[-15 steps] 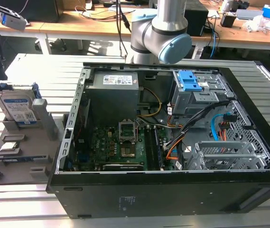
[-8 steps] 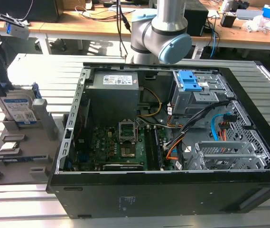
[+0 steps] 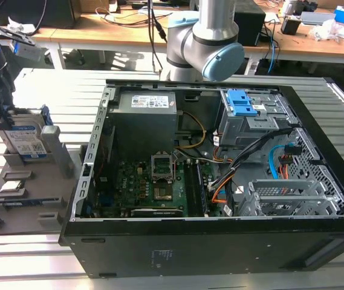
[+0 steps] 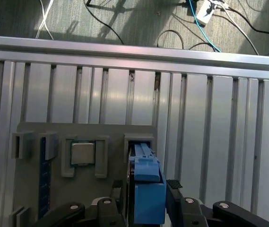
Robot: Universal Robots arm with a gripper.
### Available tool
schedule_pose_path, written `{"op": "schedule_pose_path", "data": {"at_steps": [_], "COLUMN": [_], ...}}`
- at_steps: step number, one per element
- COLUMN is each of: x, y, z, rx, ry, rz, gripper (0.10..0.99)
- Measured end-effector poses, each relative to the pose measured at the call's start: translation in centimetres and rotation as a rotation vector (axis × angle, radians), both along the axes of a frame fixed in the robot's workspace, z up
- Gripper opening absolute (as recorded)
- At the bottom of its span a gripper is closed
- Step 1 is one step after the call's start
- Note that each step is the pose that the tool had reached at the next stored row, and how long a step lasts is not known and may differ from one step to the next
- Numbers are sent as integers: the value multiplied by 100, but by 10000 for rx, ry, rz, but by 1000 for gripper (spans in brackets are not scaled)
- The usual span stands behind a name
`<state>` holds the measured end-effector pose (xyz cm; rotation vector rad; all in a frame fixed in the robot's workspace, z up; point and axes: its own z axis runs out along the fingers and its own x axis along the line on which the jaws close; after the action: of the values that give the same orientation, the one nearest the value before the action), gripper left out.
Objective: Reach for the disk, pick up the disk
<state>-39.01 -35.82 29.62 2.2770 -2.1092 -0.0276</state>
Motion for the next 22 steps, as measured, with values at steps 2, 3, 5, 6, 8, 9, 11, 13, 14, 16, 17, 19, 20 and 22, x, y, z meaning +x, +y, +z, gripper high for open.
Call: {"op": "schedule_pose_path", "data": {"at_steps": [2, 3, 5, 6, 8, 9, 11, 13, 14, 16, 17, 19, 20, 22], "x": [0, 0, 0, 0, 0, 0, 0, 0, 0, 0, 0, 0, 0, 0], "y": [0, 0, 0, 0, 0, 0, 0, 0, 0, 0, 0, 0, 0, 0], "z": [-36, -56, -64, -64, -64, -64, -65, -65, -65, -64, -65, -64, -65, -65], "rx": [0, 0, -15, -21, -23, -24, -25, -27, -31, -29, -29, -31, -32, -40], "ry": [0, -1, 2, 1, 1, 0, 0, 0, -1, 0, 0, 0, 0, 0], "rz": [4, 7, 8, 9, 9, 9, 8, 8, 7, 8, 8, 8, 8, 8], "gripper": [482, 482, 482, 482, 482, 482, 482, 463, 463, 369, 369, 369, 369, 369]}}
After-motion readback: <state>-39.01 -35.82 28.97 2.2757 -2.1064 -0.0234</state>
